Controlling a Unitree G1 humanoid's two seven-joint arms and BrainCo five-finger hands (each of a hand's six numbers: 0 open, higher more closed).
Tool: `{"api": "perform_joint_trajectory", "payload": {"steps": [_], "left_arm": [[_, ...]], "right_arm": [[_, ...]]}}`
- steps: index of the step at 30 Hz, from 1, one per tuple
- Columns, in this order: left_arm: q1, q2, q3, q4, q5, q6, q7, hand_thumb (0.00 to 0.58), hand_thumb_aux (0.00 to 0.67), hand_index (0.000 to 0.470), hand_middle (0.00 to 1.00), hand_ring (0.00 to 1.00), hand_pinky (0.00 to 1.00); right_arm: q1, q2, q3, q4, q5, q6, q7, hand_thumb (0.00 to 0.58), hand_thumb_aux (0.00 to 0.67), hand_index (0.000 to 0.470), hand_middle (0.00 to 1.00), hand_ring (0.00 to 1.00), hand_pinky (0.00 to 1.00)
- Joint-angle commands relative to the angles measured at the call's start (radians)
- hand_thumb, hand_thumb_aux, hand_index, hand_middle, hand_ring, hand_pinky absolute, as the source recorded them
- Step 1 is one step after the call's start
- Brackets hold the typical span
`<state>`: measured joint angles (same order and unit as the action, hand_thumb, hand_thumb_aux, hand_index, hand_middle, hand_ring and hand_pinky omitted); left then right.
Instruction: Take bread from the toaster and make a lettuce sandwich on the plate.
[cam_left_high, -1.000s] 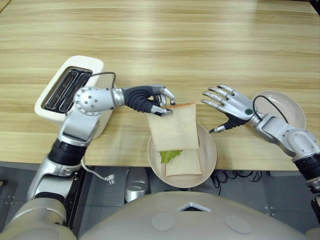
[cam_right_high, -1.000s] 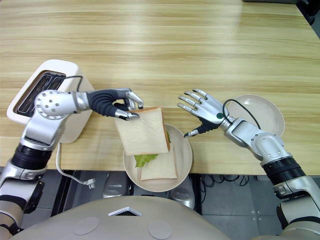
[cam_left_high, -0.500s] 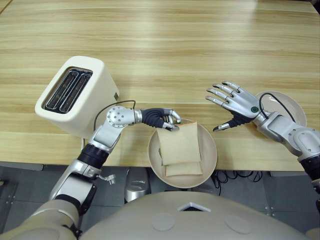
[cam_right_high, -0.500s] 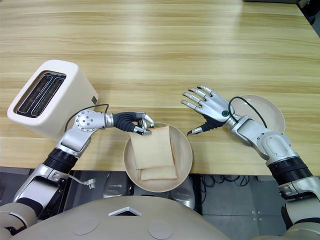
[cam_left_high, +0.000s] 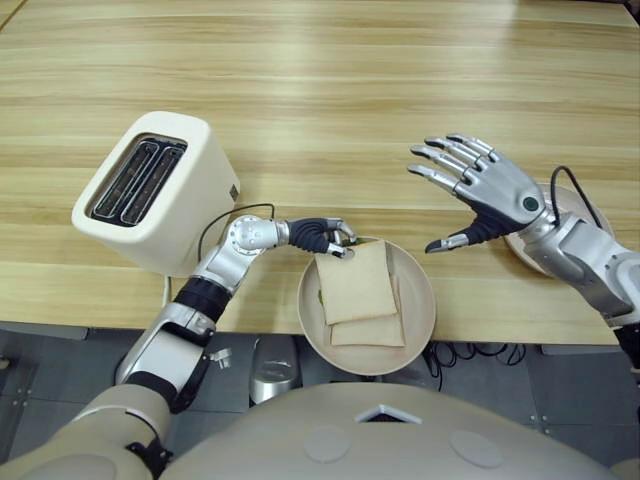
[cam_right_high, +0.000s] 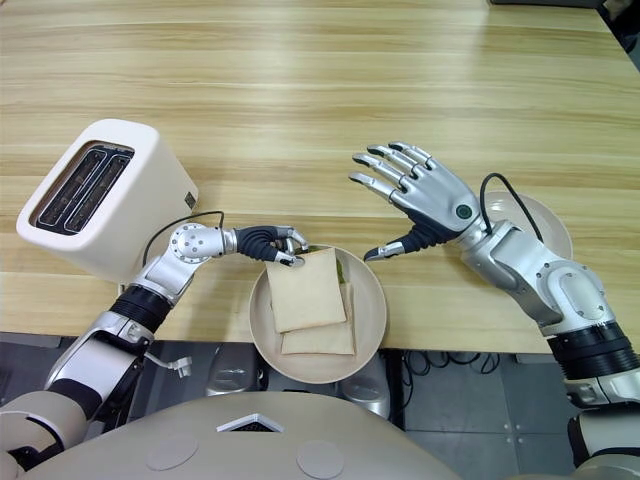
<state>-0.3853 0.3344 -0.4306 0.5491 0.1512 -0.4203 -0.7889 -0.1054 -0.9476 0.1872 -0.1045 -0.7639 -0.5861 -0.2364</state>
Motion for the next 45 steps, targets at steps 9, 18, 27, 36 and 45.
{"api": "perform_joint_trajectory", "payload": {"steps": [9, 18, 27, 36, 45], "left_arm": [[-0.035, -0.017, -0.04, 0.119, 0.135, -0.11, 0.081, 0.0, 0.0, 0.0, 1.0, 1.0, 1.0], [-0.043, -0.026, -0.047, 0.153, 0.16, -0.143, 0.105, 0.0, 0.0, 0.0, 0.72, 0.72, 0.72], [-0.037, -0.029, -0.04, 0.151, 0.161, -0.145, 0.097, 0.0, 0.0, 0.0, 0.12, 0.12, 0.12], [-0.075, -0.03, 0.03, 0.112, 0.13, -0.127, 0.17, 0.0, 0.0, 0.0, 0.0, 0.0, 0.0], [-0.142, 0.024, 0.258, -0.053, 0.046, -0.085, 0.363, 0.0, 0.0, 0.0, 0.0, 0.0, 0.0]], "right_arm": [[0.114, -0.014, 0.074, -0.204, 0.356, -0.095, 0.454, 0.0, 0.0, 0.0, 0.0, 0.0, 0.0], [0.152, 0.039, 0.159, -0.099, 0.146, -0.11, 0.575, 0.0, 0.0, 0.0, 0.0, 0.0, 0.0], [0.158, 0.063, 0.2, -0.022, 0.06, -0.114, 0.631, 0.0, 0.0, 0.0, 0.0, 0.0, 0.0], [0.199, 0.033, 0.243, -0.007, 0.054, -0.102, 0.745, 0.0, 0.0, 0.0, 0.0, 0.0, 0.0], [0.201, 0.036, 0.253, 0.015, 0.024, -0.11, 0.74, 0.0, 0.0, 0.0, 0.0, 0.0, 0.0]]}}
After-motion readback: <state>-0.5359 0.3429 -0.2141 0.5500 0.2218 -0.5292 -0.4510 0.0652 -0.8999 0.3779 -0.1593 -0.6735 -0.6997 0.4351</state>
